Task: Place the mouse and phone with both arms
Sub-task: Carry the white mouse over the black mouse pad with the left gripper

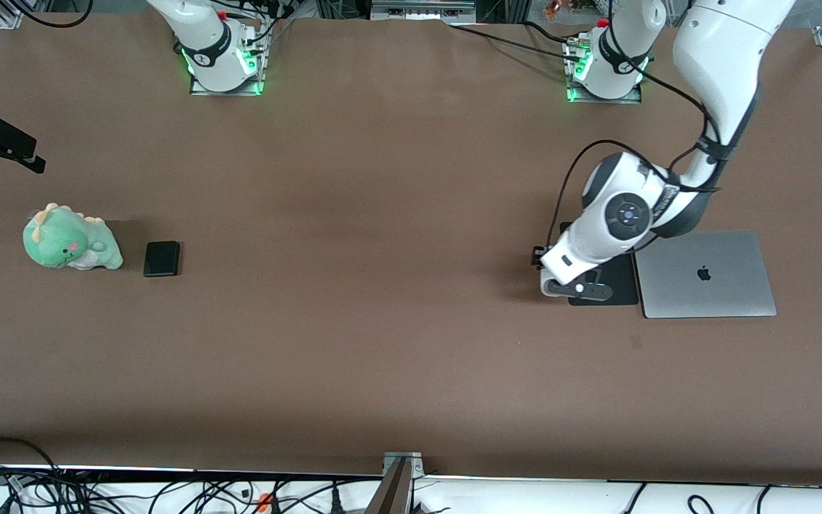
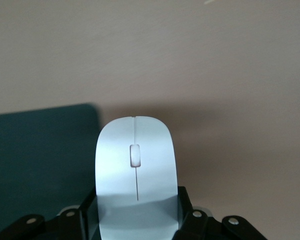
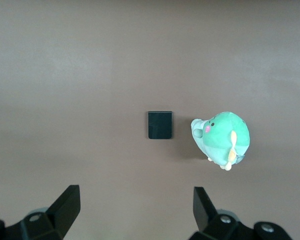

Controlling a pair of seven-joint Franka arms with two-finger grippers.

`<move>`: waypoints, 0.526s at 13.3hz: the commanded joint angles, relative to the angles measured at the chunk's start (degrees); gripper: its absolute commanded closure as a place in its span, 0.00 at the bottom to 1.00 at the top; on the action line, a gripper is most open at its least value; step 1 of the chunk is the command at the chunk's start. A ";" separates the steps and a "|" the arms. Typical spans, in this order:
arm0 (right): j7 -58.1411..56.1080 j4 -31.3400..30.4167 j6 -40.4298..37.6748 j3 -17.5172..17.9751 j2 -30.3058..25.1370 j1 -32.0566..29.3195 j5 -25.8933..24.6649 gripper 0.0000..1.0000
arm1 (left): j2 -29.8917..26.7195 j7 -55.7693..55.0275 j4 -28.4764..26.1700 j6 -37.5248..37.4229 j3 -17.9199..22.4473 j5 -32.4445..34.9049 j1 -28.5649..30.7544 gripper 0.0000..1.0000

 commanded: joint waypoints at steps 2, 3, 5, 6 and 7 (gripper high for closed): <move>-0.21 1.60 -1.08 0.17 0.64 0.29 -0.22 0.00 | -4.99 9.19 -9.96 6.38 -0.93 1.50 8.04 0.71; -0.21 1.51 -1.08 0.17 0.64 0.29 -0.22 0.00 | -4.29 13.14 -10.41 7.78 -0.93 1.50 10.51 0.71; -0.21 1.25 -1.17 0.26 0.64 0.29 -0.22 0.00 | -2.80 16.43 -10.68 7.97 -0.93 1.50 13.60 0.70; -0.21 1.33 -1.17 0.26 0.64 0.29 -0.22 0.00 | -2.53 16.44 -11.03 7.97 -0.93 1.42 13.78 0.69; -0.29 1.34 -1.17 0.26 0.64 0.29 -0.22 0.00 | -2.18 15.65 -11.12 7.97 -0.93 1.41 13.52 0.68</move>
